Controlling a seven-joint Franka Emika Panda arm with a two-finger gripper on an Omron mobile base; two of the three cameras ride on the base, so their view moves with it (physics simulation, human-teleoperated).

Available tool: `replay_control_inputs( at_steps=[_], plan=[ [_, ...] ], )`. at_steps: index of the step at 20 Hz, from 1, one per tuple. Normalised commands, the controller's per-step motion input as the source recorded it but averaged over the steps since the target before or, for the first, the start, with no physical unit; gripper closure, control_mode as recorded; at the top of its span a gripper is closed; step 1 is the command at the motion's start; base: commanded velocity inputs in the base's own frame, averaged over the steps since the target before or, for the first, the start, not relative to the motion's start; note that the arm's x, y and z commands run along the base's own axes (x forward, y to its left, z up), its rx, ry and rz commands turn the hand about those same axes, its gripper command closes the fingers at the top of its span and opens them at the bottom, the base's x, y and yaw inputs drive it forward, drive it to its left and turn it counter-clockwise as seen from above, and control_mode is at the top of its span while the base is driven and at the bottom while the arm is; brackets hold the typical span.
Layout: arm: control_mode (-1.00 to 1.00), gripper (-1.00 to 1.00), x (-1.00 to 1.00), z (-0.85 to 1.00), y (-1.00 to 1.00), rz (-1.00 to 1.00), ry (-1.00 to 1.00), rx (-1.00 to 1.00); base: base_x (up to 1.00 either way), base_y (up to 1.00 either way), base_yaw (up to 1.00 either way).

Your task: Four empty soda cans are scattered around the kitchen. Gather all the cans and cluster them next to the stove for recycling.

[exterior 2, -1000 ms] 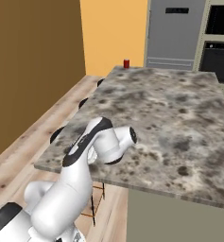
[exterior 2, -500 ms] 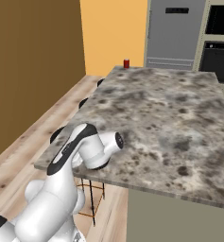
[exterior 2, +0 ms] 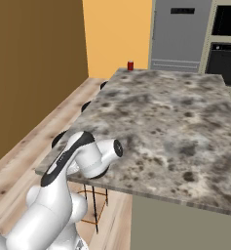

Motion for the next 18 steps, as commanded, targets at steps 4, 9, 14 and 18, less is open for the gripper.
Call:
replay_control_inputs(
  at_steps=[4,9,14,18],
  plan=[
    [-1.00,-1.00,0.02,0.00,-0.13,-0.05,0.01,0.01,0.00,0.00,0.00],
    [-1.00,-1.00,0.20,0.00,-0.05,0.00,0.01,0.01,0.00,0.00,0.00],
    [-1.00,-1.00,0.21,0.00,-0.17,0.00,0.00,0.01,0.00,0.00,0.00],
    [-1.00,-1.00,0.21,0.00,-0.24,0.01,0.00,0.01,0.00,0.00,0.00]
  ],
)
